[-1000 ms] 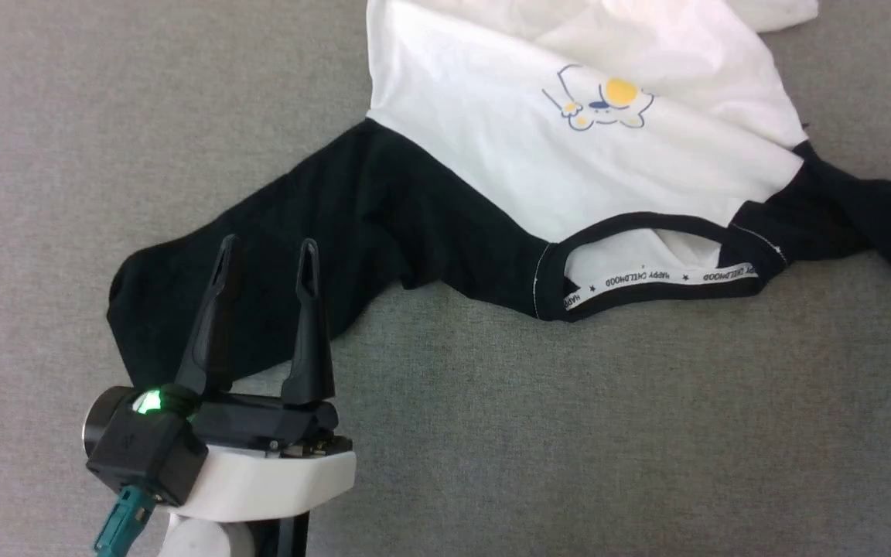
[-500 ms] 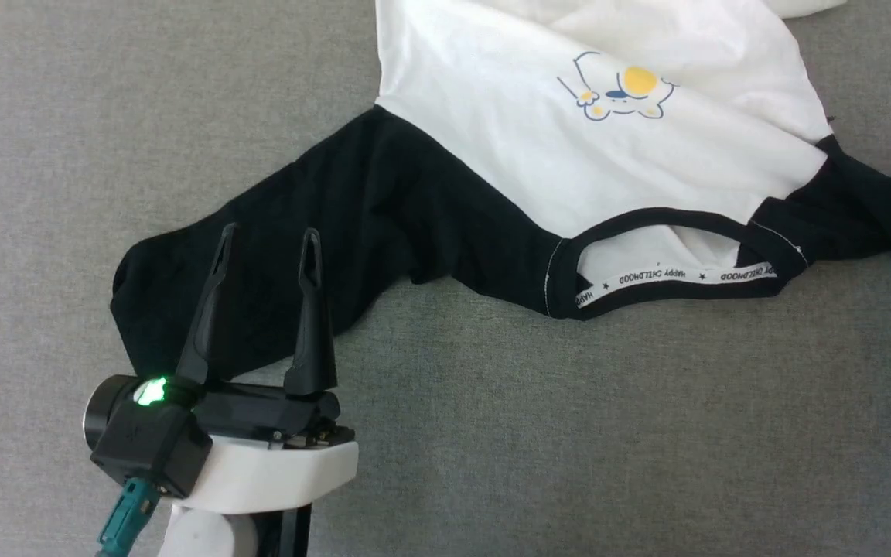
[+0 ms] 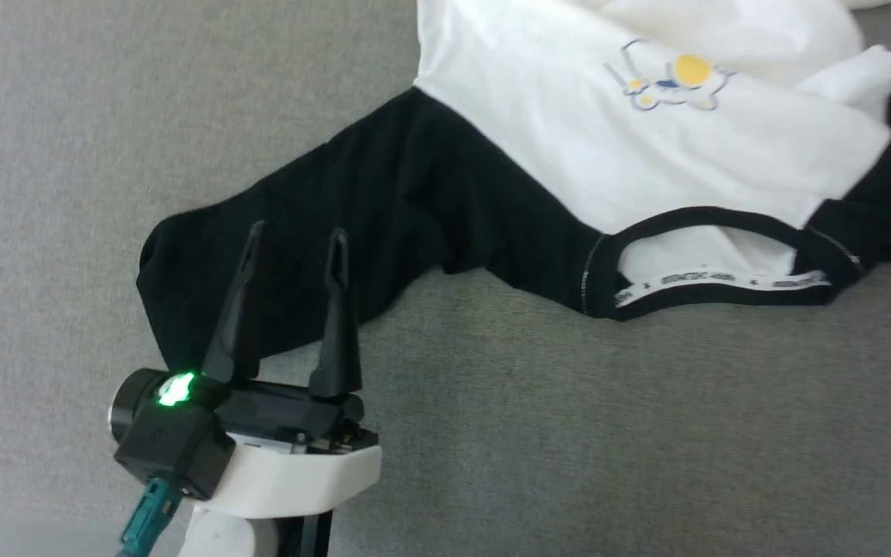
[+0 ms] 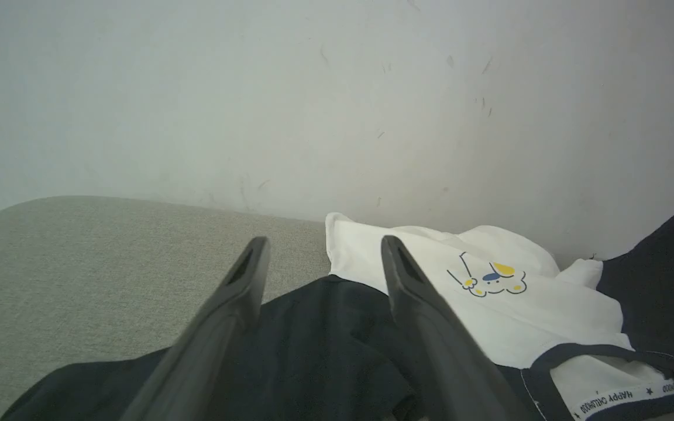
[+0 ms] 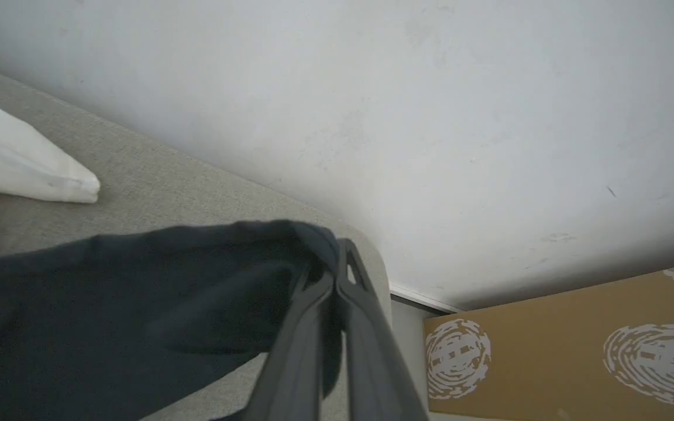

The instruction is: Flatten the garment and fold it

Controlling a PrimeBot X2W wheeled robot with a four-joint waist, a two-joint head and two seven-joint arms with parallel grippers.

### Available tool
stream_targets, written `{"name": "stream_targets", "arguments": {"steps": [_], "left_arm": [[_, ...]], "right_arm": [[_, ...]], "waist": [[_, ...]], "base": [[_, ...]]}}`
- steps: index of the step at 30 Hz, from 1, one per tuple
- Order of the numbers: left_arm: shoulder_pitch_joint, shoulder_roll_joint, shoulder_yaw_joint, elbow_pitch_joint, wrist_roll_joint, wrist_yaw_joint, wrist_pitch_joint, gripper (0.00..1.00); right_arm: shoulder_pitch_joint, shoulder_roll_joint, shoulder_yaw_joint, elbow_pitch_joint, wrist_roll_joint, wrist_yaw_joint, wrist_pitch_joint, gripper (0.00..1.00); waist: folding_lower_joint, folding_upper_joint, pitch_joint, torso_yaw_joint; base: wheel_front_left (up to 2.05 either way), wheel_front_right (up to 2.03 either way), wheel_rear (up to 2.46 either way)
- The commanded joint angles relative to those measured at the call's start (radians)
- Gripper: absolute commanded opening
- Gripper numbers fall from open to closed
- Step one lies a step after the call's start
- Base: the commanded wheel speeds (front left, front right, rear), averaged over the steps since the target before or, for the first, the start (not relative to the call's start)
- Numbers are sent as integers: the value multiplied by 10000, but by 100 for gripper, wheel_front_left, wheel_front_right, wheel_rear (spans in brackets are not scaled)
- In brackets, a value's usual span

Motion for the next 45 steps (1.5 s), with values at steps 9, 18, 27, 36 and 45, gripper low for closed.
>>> {"name": "stream_targets", "arguments": {"steps": [9,18,27,36,45], "left_arm": [[-437,-266,-219,108,245,-318,-47,100],[-558,-374,-218,281,295,-422,-47,100],[-307,-401,-17,482,285,-547,-47,100],[360,-275,222,498,265,-665,-47,100],[1112,-132,112,606,444,-832,-47,100]], "right_arm": [[-2041,-1076,1001,2462,-1008,-11,-779,23],[-2623,-912,1611,3682,-968,-11,-1391,100],[-2558,-26,1289,4063,-418,-11,-2828,100],[146,1578,321,1954,410,-11,-4429,100],[5225,6493,-2233,-2843,-788,-11,-5415,100]], "waist": [[-1,-1,1109,851],[-1,-1,915,715],[-1,-1,-230,307],[-1,-1,-1416,0],[-1,-1,-2152,-45]], "base": [[0,0,0],[0,0,0],[0,0,0],[0,0,0],[0,0,0]]}}
